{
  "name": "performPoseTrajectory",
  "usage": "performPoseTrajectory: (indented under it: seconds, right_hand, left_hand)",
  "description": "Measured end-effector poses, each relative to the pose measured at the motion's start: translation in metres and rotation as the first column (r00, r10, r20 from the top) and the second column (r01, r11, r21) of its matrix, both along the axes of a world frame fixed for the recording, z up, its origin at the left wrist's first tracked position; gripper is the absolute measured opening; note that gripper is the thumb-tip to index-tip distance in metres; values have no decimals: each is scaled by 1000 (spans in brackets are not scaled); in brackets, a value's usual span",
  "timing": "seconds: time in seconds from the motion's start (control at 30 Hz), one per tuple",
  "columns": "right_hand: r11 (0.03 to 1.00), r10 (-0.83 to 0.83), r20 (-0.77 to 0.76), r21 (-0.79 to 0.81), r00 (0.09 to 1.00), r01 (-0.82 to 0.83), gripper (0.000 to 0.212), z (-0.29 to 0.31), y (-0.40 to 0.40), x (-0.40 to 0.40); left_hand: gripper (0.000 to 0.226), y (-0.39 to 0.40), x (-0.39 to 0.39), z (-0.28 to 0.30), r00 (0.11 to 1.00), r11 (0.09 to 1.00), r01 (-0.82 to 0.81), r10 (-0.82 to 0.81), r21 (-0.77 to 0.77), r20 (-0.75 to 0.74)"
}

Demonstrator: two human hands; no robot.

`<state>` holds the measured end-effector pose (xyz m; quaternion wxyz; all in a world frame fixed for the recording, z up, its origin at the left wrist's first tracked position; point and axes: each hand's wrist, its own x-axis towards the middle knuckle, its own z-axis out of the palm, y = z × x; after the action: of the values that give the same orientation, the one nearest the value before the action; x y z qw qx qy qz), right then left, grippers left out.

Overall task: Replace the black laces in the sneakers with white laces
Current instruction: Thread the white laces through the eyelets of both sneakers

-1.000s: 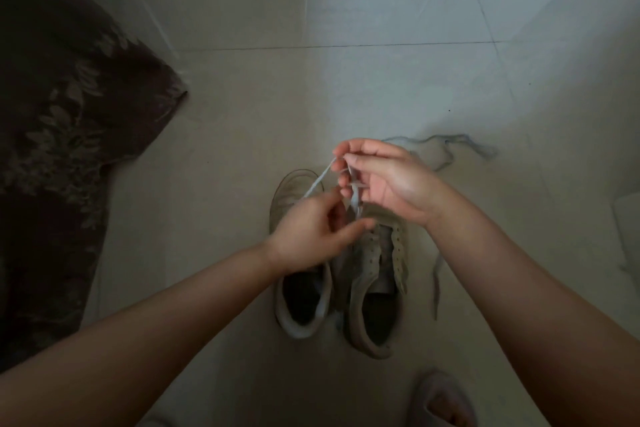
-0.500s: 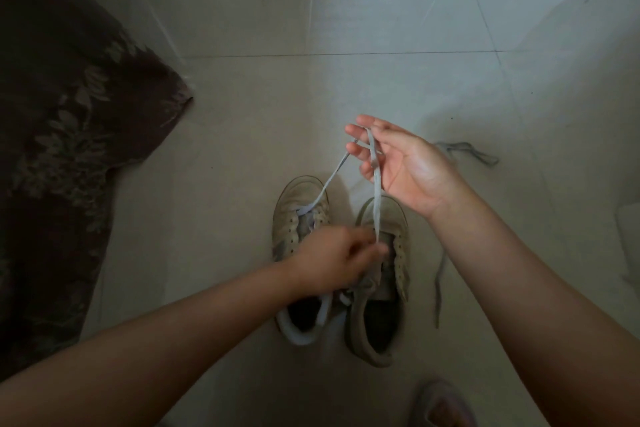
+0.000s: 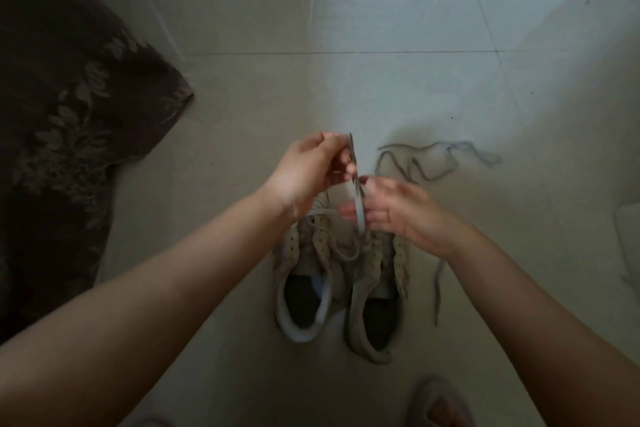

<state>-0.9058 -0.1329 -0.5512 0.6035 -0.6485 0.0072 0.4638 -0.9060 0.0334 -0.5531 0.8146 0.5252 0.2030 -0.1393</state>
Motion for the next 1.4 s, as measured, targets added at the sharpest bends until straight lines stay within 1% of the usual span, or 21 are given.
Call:
performPoseTrajectory:
  seconds: [0.1, 0.2, 0.27, 0.3, 0.4, 0.53, 0.63, 0.7, 0.8, 0.83, 1.03, 1.07, 1.1, 1.13, 1.2, 1.23, 1.27, 1.3, 1.33, 1.37, 1.4]
  right_hand:
    - [990, 103, 218, -121, 970, -78, 20, 8, -2, -8]
    - [994, -106, 225, -3, 969, 109, 13, 13, 0, -3]
    - [923, -364, 92, 172, 927, 345, 15, 17, 3, 7]
    - [867, -460, 28, 227, 887, 443, 14, 19, 4, 12]
    - [719, -646, -61, 286, 761, 633, 16, 26, 0, 28]
    - [552, -778, -135, 322, 614, 769, 15, 29, -21, 47]
    - [592, -773, -99, 244, 627, 768, 13, 19, -34, 54]
    - [655, -739, -65, 161, 670, 738, 13, 11, -35, 51]
    - [712, -701, 26, 93, 713, 696, 14, 8, -28, 46]
    - [725, -688, 61, 86, 723, 683, 14, 9, -25, 46]
    - [790, -613, 110, 85, 782, 607, 16, 16, -8, 50]
    - [797, -603, 96, 83, 792, 598, 15, 16, -6, 49]
    - [802, -596, 67, 87, 800, 591, 15, 15, -3, 47]
    - [806, -588, 24, 96, 808, 584, 15, 14, -1, 46]
    - [815, -563, -70, 117, 823, 568, 15, 12, 4, 43]
    - [817, -552, -107, 127, 827, 562, 15, 11, 7, 41]
    - [814, -548, -138, 137, 825, 564, 16, 10, 9, 41]
    - [807, -548, -171, 150, 818, 572, 16, 9, 12, 40]
    - [796, -551, -207, 163, 809, 583, 17, 7, 13, 39]
    - [785, -550, -243, 177, 799, 594, 18, 7, 15, 38]
    - [776, -545, -276, 191, 792, 601, 18, 6, 17, 37]
  left_hand:
    - [22, 5, 7, -1, 1000, 994, 14, -17, 104, 25]
    - [33, 0, -6, -5, 976, 967, 209, -215, 145, 29]
    - [34, -9, -27, -13, 861, 839, 429, -492, 336, 130]
    - [31, -14, -40, -18, 782, 760, 458, -591, 461, 197]
    - [25, -22, -63, -37, 651, 565, 243, -698, 789, 299]
    - [32, -3, -53, -52, 756, 495, 174, -621, 851, 206]
    - [33, 16, -41, -60, 786, 469, 80, -573, 880, 234]
    - [32, 26, -31, -57, 854, 569, 68, -458, 819, 247]
    - [30, 38, -13, -44, 970, 812, 39, -171, 582, 174]
    - [30, 42, -8, -40, 980, 823, -6, -107, 568, 166]
    - [20, 64, 11, -27, 956, 675, -207, -15, 708, 294]
    - [18, 69, 13, -29, 948, 621, -211, -58, 755, 312]
    - [18, 75, 13, -33, 940, 497, -195, -151, 845, 305]
    - [21, 81, 13, -39, 932, 279, -143, -286, 950, 225]
    - [36, 83, 9, -48, 884, -175, 40, -452, 984, -116]
    - [45, 81, 5, -50, 845, -296, 102, -479, 950, -240]
    - [51, 76, -1, -52, 809, -321, 83, -532, 944, -252]
    - [52, 67, -10, -52, 777, -258, 19, -604, 966, -177]
    - [49, 58, -18, -52, 748, -120, -54, -662, 991, -40]
    - [44, 48, -28, -52, 726, 64, -99, -678, 993, 116]
    - [41, 36, -35, -49, 728, 260, -42, -654, 965, 207]
